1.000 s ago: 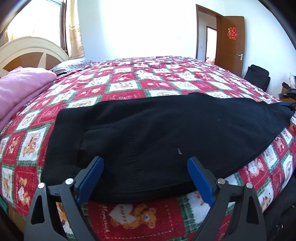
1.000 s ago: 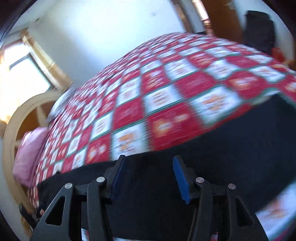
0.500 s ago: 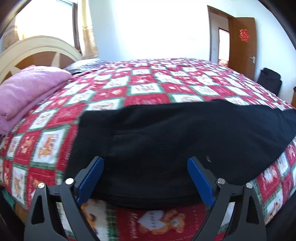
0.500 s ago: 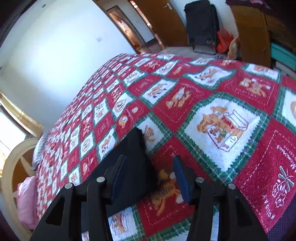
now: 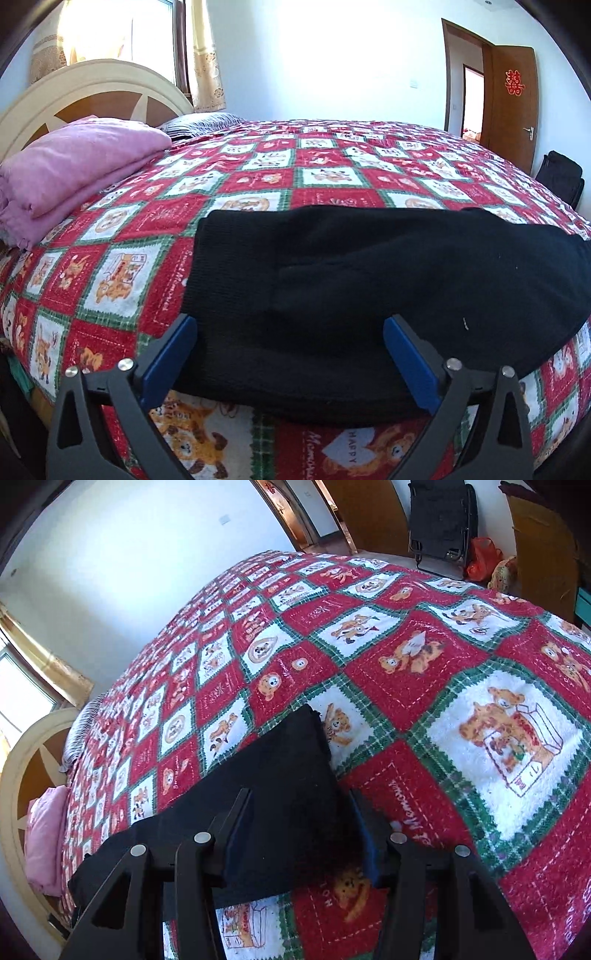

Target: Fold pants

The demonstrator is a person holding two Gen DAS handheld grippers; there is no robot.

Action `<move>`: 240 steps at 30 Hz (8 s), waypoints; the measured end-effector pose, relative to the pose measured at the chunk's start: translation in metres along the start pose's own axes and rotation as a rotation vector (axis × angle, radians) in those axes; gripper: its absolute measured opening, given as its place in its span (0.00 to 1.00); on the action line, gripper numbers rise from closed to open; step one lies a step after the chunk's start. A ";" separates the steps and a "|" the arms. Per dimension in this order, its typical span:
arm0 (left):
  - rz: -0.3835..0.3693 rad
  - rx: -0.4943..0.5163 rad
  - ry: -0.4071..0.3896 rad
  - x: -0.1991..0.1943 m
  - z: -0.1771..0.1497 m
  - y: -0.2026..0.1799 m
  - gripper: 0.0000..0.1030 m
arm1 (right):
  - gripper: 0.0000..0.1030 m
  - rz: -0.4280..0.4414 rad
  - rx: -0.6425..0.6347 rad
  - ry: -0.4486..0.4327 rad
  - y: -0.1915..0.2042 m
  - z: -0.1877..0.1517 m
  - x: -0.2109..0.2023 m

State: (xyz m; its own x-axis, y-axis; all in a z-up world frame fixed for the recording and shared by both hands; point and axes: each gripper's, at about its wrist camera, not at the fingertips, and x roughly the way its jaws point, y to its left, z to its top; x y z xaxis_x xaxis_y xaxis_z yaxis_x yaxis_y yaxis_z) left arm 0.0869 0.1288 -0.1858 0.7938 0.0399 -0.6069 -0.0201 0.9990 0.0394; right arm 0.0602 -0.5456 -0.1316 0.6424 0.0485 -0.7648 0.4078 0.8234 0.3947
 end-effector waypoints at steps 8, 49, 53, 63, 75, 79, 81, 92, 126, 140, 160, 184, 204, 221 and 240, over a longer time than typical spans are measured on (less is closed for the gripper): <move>-0.001 -0.005 0.012 -0.001 0.000 0.000 1.00 | 0.15 0.033 0.013 -0.029 -0.002 -0.007 -0.005; -0.203 0.008 -0.023 -0.037 0.016 -0.039 1.00 | 0.12 0.229 -0.589 -0.026 0.315 -0.143 0.009; -0.236 0.032 -0.016 -0.040 0.014 -0.052 1.00 | 0.12 0.229 -0.649 0.014 0.334 -0.171 0.029; -0.334 0.072 -0.002 -0.042 0.024 -0.097 1.00 | 0.20 0.229 -0.827 0.158 0.352 -0.222 0.072; -0.588 0.107 0.126 -0.016 0.046 -0.204 0.91 | 0.48 0.331 -0.559 0.039 0.261 -0.166 0.025; -0.634 0.131 0.194 -0.004 0.052 -0.239 0.79 | 0.48 0.309 -0.455 -0.011 0.238 -0.149 0.027; -0.645 0.126 0.234 0.006 0.054 -0.253 0.71 | 0.48 0.286 -0.413 -0.048 0.229 -0.140 0.026; -0.633 0.088 0.229 0.003 0.069 -0.252 0.12 | 0.54 0.252 -0.327 -0.137 0.203 -0.123 0.017; -0.492 0.128 0.176 0.016 0.046 -0.233 0.41 | 0.56 0.169 -0.493 0.044 0.254 -0.108 0.109; -0.489 0.144 0.164 0.013 0.044 -0.239 0.52 | 0.56 0.224 -0.502 0.110 0.219 -0.167 0.050; -0.400 0.073 0.094 -0.019 0.046 -0.166 0.72 | 0.56 0.303 -0.741 0.044 0.307 -0.212 0.037; -0.014 -0.101 0.040 -0.023 0.039 0.010 0.84 | 0.09 0.288 -1.016 0.065 0.368 -0.285 0.062; -0.090 -0.217 0.061 0.007 0.011 0.052 0.54 | 0.54 0.276 -0.879 0.031 0.327 -0.267 0.051; -0.345 -0.327 -0.018 -0.029 0.035 0.058 0.22 | 0.54 0.264 -0.819 -0.029 0.320 -0.254 0.041; -0.656 -0.170 -0.128 -0.098 0.122 -0.074 0.22 | 0.57 0.150 -0.596 -0.169 0.245 -0.169 -0.007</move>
State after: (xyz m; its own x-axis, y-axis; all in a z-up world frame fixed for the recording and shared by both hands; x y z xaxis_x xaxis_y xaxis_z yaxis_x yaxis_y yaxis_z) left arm 0.0849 0.0482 -0.0330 0.7397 -0.5659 -0.3641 0.4020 0.8055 -0.4353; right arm 0.0458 -0.2485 -0.1159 0.7777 0.1380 -0.6132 -0.0944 0.9902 0.1031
